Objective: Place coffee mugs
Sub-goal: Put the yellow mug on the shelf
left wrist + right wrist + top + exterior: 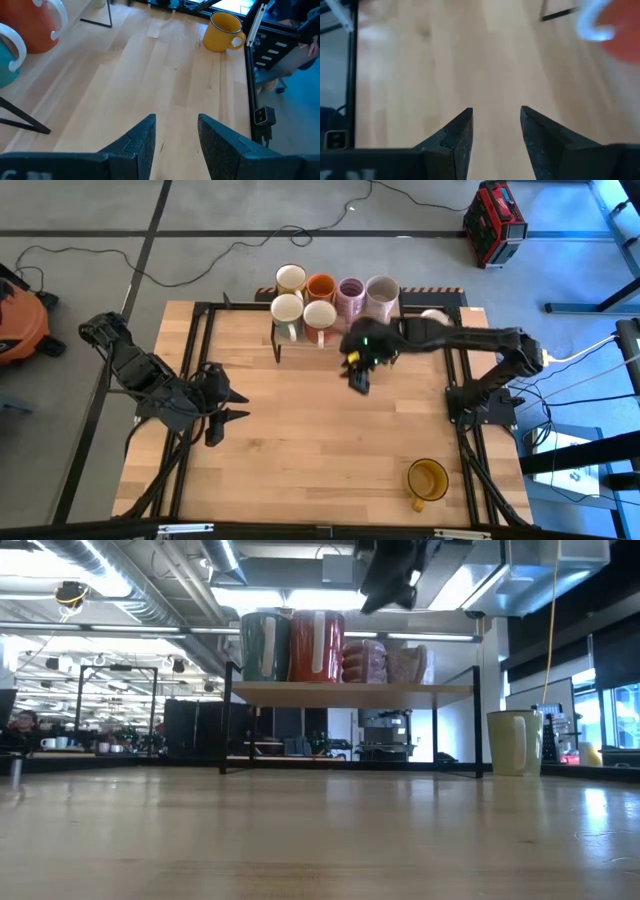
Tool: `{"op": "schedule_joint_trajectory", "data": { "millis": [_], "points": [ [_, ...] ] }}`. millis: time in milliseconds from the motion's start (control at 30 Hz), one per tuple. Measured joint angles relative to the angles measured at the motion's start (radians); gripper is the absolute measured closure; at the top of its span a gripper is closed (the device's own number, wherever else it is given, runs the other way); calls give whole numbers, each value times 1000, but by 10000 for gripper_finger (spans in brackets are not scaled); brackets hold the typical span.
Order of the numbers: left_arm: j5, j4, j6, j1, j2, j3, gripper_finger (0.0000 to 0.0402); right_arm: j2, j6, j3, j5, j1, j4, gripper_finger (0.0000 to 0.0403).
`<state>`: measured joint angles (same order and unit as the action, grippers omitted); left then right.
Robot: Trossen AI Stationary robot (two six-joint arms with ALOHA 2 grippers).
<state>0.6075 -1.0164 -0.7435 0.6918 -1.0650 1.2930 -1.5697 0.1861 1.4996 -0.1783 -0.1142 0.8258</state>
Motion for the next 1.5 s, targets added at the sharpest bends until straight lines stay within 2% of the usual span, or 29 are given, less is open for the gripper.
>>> {"op": "schedule_joint_trajectory", "data": {
  "millis": [300, 500, 633, 767, 900, 1033, 1300, 1500],
  "points": [
    [3, 16, 42, 44, -27, 0, 260, 13, 337, 2, 251, 398, -18, 249],
    [0, 56, 93, 91, -86, 0, 260, 13, 671, 2, 443, 650, -14, 249],
    [-2, 76, 111, 100, -131, 0, 260, -7, 923, 2, 529, 808, -9, 249],
    [-49, 120, 145, 94, -172, 0, 260, -36, 1150, 2, 609, 947, -5, 249],
    [-97, 176, 161, 84, -200, 0, 260, -77, 1343, 1, 622, 1056, 6, 249],
    [-104, 242, 161, 81, -215, 0, 260, -114, 1451, 1, 593, 1139, 9, 249],
    [-99, 286, 77, 81, -226, 0, 261, -172, 1552, 1, 484, 1260, 79, 249],
    [-70, 286, -8, 81, -228, 0, 261, -232, 1602, 1, 486, 1332, 150, 249]
  ]
}}
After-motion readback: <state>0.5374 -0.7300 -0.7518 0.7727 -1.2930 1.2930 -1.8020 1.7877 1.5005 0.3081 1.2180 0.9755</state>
